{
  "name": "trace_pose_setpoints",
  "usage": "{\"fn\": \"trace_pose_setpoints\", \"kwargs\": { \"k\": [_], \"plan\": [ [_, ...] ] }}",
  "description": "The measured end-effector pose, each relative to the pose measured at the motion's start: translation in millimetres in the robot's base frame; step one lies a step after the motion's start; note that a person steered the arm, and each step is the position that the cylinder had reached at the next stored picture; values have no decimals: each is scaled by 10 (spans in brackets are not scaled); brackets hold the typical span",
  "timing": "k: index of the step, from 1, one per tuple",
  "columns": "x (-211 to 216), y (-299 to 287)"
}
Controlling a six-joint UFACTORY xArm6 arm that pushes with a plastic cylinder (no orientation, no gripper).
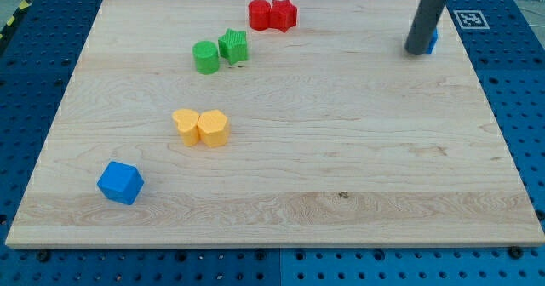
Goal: Move the blue triangle to the top right
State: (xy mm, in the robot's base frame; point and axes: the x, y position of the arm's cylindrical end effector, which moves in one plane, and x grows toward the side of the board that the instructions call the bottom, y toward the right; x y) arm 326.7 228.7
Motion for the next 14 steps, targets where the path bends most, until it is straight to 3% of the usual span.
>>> {"fn": "trace_pose_setpoints", "kwargs": {
  "k": [4,7,14],
  "plan": [
    [79,721],
    [-59,698],
    [-406,57]
  ]
}}
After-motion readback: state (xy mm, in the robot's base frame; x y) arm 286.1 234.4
